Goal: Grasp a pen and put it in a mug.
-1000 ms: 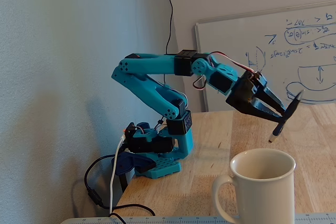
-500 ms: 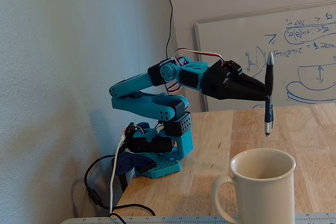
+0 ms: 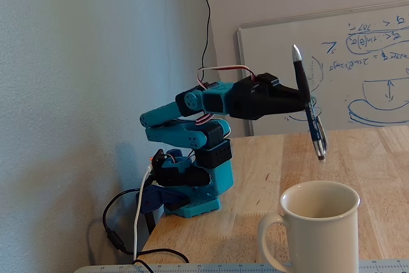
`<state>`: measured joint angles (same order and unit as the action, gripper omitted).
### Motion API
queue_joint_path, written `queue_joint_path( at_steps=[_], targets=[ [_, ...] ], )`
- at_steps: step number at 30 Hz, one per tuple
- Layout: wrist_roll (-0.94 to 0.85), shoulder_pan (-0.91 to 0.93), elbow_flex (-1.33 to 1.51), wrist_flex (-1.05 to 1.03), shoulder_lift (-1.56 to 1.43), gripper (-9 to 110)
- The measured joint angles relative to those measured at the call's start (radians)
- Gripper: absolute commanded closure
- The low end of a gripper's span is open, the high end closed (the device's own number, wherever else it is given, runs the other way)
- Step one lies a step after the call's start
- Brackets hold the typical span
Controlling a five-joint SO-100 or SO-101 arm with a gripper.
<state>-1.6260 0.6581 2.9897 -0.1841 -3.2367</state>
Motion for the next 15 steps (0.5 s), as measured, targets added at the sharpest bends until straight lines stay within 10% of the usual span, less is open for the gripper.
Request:
queue_joint_path(
  at_steps=[15],
  targets=[
    [0.0, 0.216, 0.14, 0.36, 0.002, 100]
  ],
)
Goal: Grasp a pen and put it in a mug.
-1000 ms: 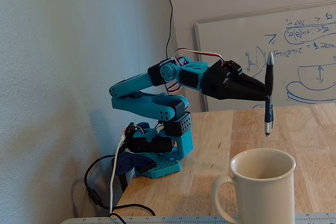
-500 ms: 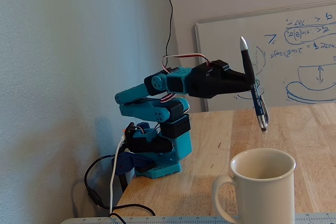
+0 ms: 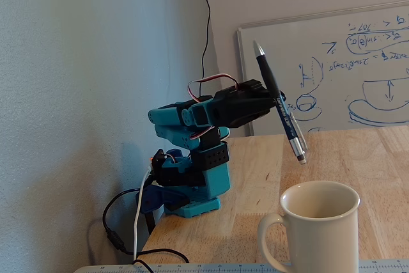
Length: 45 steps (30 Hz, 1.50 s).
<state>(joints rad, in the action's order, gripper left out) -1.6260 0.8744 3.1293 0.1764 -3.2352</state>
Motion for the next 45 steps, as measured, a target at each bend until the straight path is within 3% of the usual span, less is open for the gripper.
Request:
queue_joint_path(
  at_steps=[38, 45],
  targets=[
    [0.0, -0.006, 0.034, 0.0, 0.459, 100],
    [0.0, -0.006, 0.034, 0.0, 0.459, 87]
  ],
)
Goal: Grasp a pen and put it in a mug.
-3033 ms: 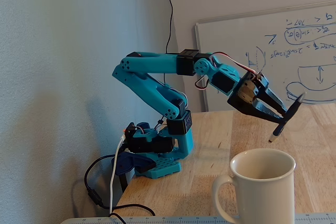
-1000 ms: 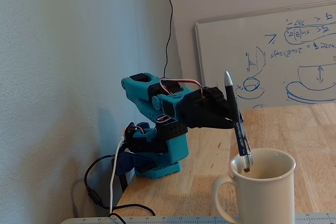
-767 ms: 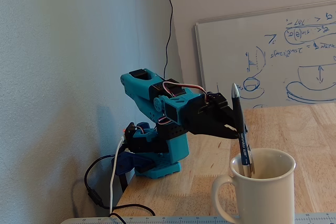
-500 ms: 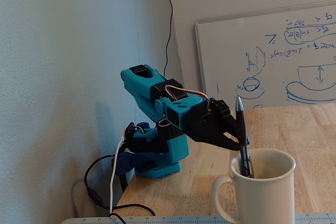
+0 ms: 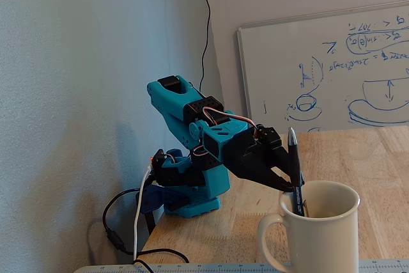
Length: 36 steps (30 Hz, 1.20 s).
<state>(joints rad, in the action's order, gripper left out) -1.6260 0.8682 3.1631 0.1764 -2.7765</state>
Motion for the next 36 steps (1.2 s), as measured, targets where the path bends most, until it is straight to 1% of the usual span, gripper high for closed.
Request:
queue_joint_path(
  at_steps=[5, 8, 12, 16, 20, 24, 30, 36],
  targets=[
    [0.0, 0.0, 0.0, 0.0, 0.0, 77],
    [0.0, -0.005, 0.0, 0.003, -0.031, 73],
    [0.0, -0.026, 0.0, 0.003, -0.129, 73],
    [0.081, -0.04, 0.0, 0.003, -0.212, 75],
    [0.256, -0.081, 0.0, 0.003, -0.241, 79],
    [0.479, -0.176, 0.0, -0.021, -0.241, 84],
    [0.831, -0.377, 0.0, -0.175, -0.241, 87],
    [1.141, -0.568, 0.0, -0.341, -0.241, 91]
  ],
)
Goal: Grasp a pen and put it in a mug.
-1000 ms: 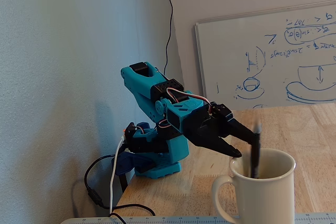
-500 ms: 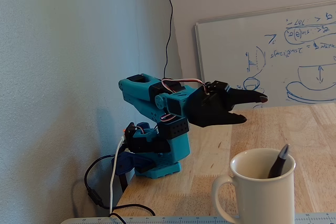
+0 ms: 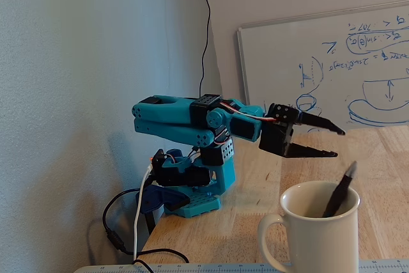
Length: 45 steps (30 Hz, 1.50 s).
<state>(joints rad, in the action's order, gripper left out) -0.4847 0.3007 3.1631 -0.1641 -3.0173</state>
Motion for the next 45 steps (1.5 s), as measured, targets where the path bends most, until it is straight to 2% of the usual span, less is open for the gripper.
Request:
queue_joint_path(
  at_steps=[4, 9, 16, 28, 38, 45],
  targets=[
    [0.181, -0.106, 0.0, -0.11, 0.0, 92],
    [0.316, -0.198, 0.0, -0.256, 0.0, 92],
    [0.351, -0.275, 0.0, -0.476, -0.012, 92],
    [0.351, -0.285, -0.002, -0.939, -0.291, 93],
    [0.509, -0.285, -0.002, -0.991, -0.307, 93],
    [0.538, -0.285, -0.002, -0.991, -0.307, 96]
  ],
)
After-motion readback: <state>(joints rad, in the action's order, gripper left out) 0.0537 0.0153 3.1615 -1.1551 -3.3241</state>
